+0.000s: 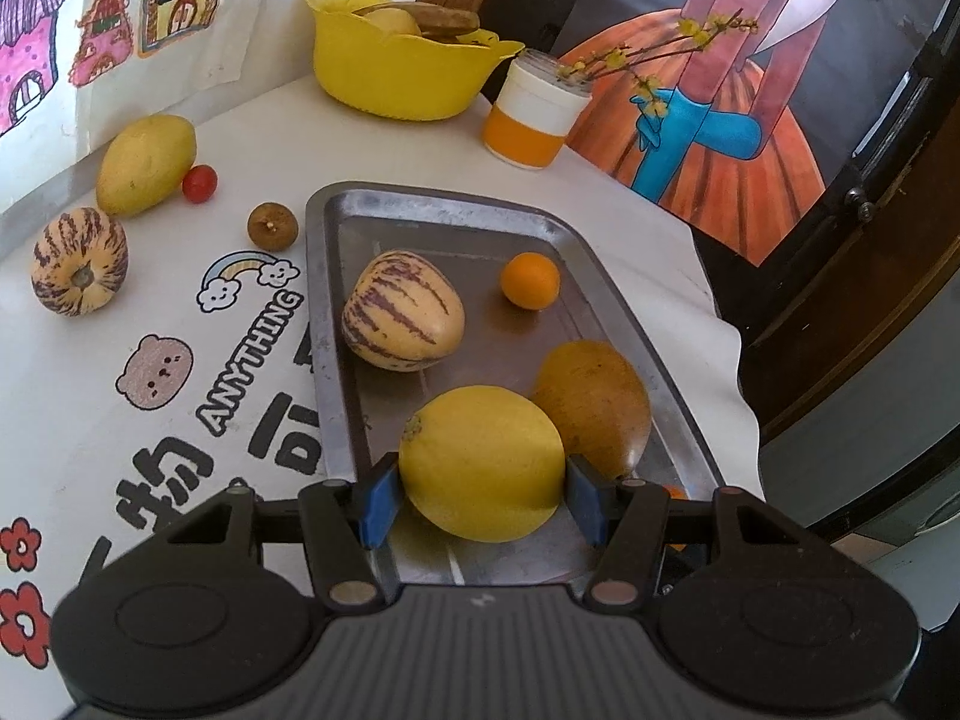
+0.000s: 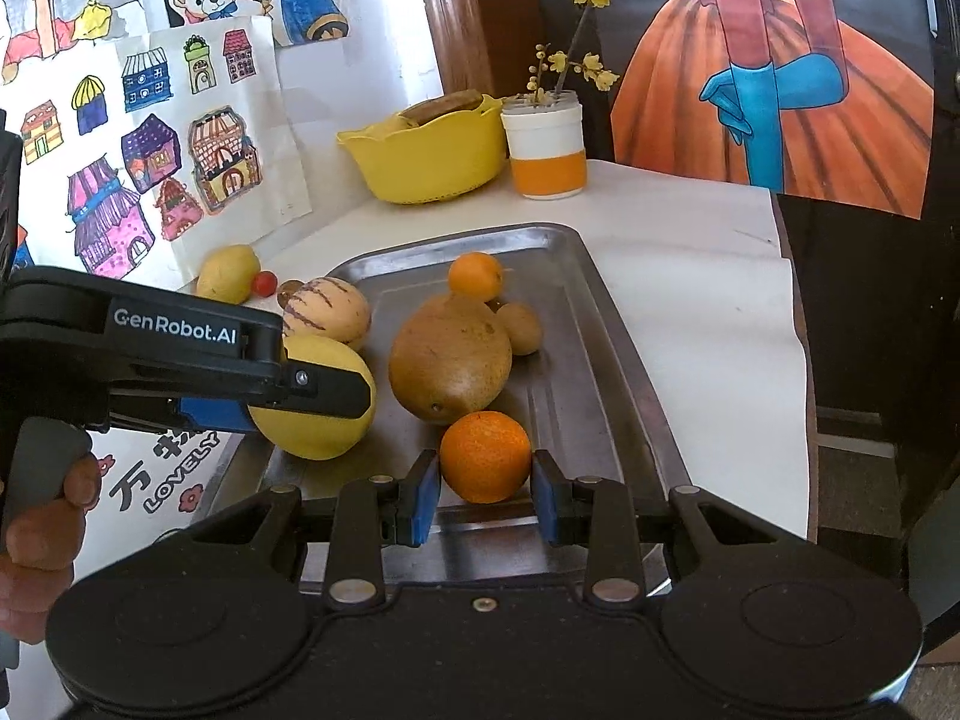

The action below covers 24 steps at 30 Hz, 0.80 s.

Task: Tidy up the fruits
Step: 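Place the lemon on the tray with the left tool while the right tool releases the orange there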

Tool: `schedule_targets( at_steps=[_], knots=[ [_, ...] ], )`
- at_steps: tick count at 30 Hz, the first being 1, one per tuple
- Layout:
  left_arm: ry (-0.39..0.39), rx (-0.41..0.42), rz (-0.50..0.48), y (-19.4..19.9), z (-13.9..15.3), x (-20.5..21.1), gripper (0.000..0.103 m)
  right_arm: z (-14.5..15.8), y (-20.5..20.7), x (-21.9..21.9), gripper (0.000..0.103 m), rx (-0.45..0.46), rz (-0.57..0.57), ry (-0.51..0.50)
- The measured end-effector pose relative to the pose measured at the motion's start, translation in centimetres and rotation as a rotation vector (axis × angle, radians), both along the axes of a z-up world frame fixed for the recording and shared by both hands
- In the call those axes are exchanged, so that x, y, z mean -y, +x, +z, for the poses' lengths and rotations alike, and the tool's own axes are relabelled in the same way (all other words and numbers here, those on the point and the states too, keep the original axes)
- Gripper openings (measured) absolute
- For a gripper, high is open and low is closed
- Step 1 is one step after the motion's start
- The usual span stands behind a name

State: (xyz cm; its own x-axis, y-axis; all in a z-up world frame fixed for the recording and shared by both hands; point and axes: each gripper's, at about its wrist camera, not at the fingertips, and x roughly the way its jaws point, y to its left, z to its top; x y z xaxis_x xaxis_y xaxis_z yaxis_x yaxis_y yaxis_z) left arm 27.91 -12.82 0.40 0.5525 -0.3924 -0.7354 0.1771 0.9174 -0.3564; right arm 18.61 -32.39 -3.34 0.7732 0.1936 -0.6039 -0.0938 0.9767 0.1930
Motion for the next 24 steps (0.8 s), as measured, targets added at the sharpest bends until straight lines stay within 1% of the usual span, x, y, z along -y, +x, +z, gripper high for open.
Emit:
schedule_targets(
  at_steps=[4,5,6,8,10,12,13,15,16,18,20,24],
  knots=[
    [-0.003,-0.012,0.0,0.0,0.1,-0.1,0.063,0.1,-0.1,-0.2,0.038,-0.001,-0.005,-0.006],
    [-0.004,-0.016,-0.002,0.0,0.1,-0.2,0.065,0.2,-0.1,-0.2,0.044,0.001,-0.006,-0.008],
    [-0.008,-0.015,-0.01,-0.1,0.2,-0.2,0.071,0.3,-0.2,-0.2,0.051,0.004,-0.007,-0.009],
    [-0.009,-0.003,-0.016,-0.4,0.5,-0.3,0.076,0.5,-0.4,-0.3,0.057,0.011,-0.006,-0.01],
    [-0.01,0.009,-0.023,-0.9,0.8,-0.4,0.078,0.8,-0.6,-0.4,0.062,0.015,-0.002,-0.014],
    [-0.025,0.016,-0.016,-1.5,1.1,-0.9,0.083,1.1,-1.0,-0.6,0.071,0.022,-0.003,-0.02],
    [-0.032,0.018,-0.011,-1.7,1.3,-1.1,0.083,1.3,-1.2,-0.7,0.073,0.026,-0.003,-0.021],
    [-0.043,0.032,-0.003,-2.3,1.7,-1.7,0.086,1.6,-1.7,-0.7,0.083,0.036,-0.004,-0.02],
    [-0.045,0.04,0.005,-2.6,2.0,-2.0,0.088,1.9,-1.9,-0.8,0.086,0.041,-0.004,-0.02],
    [-0.045,0.058,0.023,-3.3,2.7,-2.8,0.095,2.3,-2.5,-1.0,0.096,0.05,-0.006,-0.018],
    [-0.042,0.082,0.043,-4.0,3.4,-3.6,0.101,2.8,-2.9,-1.0,0.101,0.06,-0.004,-0.012],
    [-0.008,0.133,0.08,-5.4,4.7,-5.6,0.102,3.9,-3.9,-1.9,0.102,0.074,0.009,-0.023]
  ],
)
